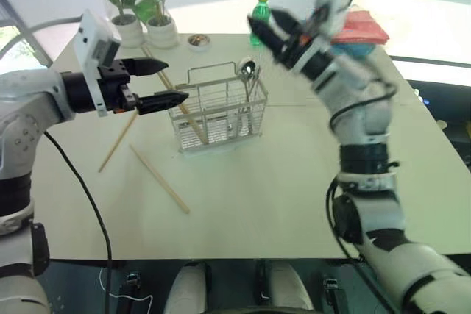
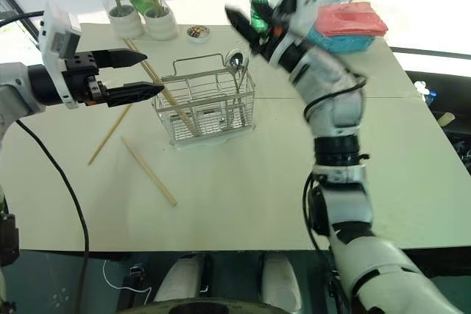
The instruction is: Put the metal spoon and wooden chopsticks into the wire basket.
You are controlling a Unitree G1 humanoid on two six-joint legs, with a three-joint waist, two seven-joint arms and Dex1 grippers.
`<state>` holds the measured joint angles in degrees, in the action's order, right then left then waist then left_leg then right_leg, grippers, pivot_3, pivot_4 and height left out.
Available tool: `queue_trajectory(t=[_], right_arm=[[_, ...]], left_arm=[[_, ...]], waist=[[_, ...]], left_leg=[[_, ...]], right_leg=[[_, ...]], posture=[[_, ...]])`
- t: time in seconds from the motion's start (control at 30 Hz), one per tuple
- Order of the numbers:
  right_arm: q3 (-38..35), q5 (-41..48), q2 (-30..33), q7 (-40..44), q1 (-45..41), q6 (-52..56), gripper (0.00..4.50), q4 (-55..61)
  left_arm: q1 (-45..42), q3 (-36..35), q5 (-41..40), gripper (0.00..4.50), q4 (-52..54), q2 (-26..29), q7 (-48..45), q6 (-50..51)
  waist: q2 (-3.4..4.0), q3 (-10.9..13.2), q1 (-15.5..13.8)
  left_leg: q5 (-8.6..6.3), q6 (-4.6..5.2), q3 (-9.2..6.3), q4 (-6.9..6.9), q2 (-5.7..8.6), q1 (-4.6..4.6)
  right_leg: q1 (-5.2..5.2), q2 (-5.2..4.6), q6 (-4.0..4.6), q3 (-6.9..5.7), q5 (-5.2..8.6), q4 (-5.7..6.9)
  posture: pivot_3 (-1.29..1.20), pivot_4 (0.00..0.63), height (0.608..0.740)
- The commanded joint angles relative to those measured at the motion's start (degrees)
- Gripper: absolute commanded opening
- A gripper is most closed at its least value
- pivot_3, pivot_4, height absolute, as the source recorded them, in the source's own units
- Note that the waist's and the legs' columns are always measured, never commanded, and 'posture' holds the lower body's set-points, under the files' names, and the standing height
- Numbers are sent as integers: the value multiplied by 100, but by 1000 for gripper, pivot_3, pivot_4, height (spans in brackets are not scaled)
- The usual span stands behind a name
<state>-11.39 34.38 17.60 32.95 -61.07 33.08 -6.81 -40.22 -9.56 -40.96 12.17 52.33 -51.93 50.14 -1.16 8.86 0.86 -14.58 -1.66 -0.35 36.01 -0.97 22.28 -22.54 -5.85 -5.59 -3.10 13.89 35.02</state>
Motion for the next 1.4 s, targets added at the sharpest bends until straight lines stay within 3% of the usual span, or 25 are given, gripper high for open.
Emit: queue_trajectory(t=[0.03,0.2,0.37,0.57,0.77,1.07,1.2,1.37,1.4], right_arm=[[-27,732,677,693,-140,900,3371,772],[733,730,1931,1777,727,1436,3371,1822],[831,827,2683,2326,1956,1535,3371,2644],[834,739,2649,1980,2801,1474,3371,3143],[786,763,2614,1699,3190,1482,3371,3338],[636,987,2788,1743,3506,1548,3371,3657],[476,1169,2706,1515,3438,1638,3371,3643],[355,1365,2641,1294,3365,1739,3371,3627],[334,1395,2630,1247,3352,1754,3423,3611]], left_arm=[[50,-361,81,4500,-46,105,136,-135],[175,-643,494,4500,-566,361,400,-353],[20,-722,1049,4500,-1794,633,640,-684],[-615,464,2393,4500,-3773,370,1053,-1043],[-1784,1313,3338,4500,-5834,-545,1175,-1278],[-2832,1431,4073,4500,-8107,-1318,1749,-1988],[-2788,1651,4507,4500,-8564,-1488,1816,-2203],[-2749,1413,4497,4500,-8783,-1579,1972,-2051],[-2739,1363,4480,4240,-8790,-1594,1959,-2046]], waist=[[-3,-2,-9],[-16,-9,-15],[-17,-6,-21],[-24,-11,-44],[-73,-10,-170],[-92,-9,-135],[-94,-9,-144],[-99,-12,-151],[-99,-12,-151]], left_leg=[[0,0,-1,0,0,0],[-1,2,2,4,0,-1],[-1,1,3,4,0,-1],[-1,1,6,7,0,-2],[-1,1,6,14,2,14],[-2,3,8,9,0,14],[-2,3,6,12,0,10],[-2,3,6,13,0,10],[-2,3,6,13,-1,9]], right_leg=[[1,0,0,-1,0,-2],[5,-1,0,-1,1,-8],[1,-1,0,-1,2,-21],[2,-1,-1,-2,1,-19],[-5,-1,-1,-4,1,-16],[-7,-2,-5,-7,1,-14],[-9,-1,-5,-8,1,-14],[-8,-3,-4,-8,1,-9],[-8,-4,-4,-8,1,-9]], posture=[[0,150,717],[0,150,717],[0,150,717],[0,150,717],[0,150,717],[0,150,717],[0,150,717],[0,150,717],[0,150,717]])
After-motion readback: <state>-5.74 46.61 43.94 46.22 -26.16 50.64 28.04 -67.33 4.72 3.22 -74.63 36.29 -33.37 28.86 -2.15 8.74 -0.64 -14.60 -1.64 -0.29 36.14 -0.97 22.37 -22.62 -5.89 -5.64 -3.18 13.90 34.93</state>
